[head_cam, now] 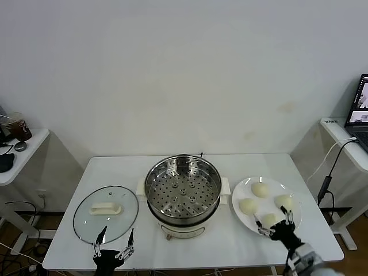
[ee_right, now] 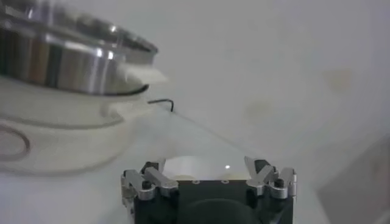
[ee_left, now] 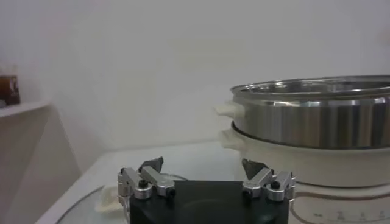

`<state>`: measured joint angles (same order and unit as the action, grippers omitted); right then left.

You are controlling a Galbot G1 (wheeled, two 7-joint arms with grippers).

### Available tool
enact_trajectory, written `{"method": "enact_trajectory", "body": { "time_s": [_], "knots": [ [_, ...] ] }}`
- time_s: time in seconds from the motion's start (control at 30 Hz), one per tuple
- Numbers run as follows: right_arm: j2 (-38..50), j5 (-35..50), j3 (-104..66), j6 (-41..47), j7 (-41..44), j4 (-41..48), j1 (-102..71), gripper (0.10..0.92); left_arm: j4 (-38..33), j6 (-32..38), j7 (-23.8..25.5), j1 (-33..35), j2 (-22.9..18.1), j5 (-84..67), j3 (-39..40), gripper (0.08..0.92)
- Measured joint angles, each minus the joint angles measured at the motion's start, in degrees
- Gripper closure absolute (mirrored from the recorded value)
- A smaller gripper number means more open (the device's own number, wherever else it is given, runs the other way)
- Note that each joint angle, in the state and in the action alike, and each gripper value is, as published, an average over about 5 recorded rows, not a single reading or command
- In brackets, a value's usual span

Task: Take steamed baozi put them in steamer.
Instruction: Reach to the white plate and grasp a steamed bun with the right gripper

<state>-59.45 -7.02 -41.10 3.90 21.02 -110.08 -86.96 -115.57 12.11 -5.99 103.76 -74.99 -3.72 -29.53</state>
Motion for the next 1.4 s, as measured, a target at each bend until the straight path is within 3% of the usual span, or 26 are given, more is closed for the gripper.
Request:
{"method": "enact_trajectory", "body": {
  "time_s": [0.27, 0.57, 0.97, 1.4],
  "knots": [
    [11.8, -9.7, 3.5, 0.5, 9.9, 6.2, 10.8, 0.203, -0.2, 0.9, 0.1, -0.7, -0.7, 2.5, -0.2, 0.177],
    [20.4, -16.0, 19.0, -3.4, 23.8, 19.0, 32.7, 0.203, -1.0, 1.3, 0.1, -1.2, -1.5, 4.5, -0.9, 0.177],
    [18.0, -17.1, 45.3, -6.8, 38.9, 39.2, 62.0, 0.203, -1.1, 1.6, -0.1, -1.2, -2.0, 5.3, -2.3, 0.177],
    [12.0, -19.0, 60.7, -6.8, 43.2, 51.9, 74.7, 0.203, -0.3, 2.0, 0.1, -1.8, -2.1, 5.7, -3.8, 0.177]
  ]
}}
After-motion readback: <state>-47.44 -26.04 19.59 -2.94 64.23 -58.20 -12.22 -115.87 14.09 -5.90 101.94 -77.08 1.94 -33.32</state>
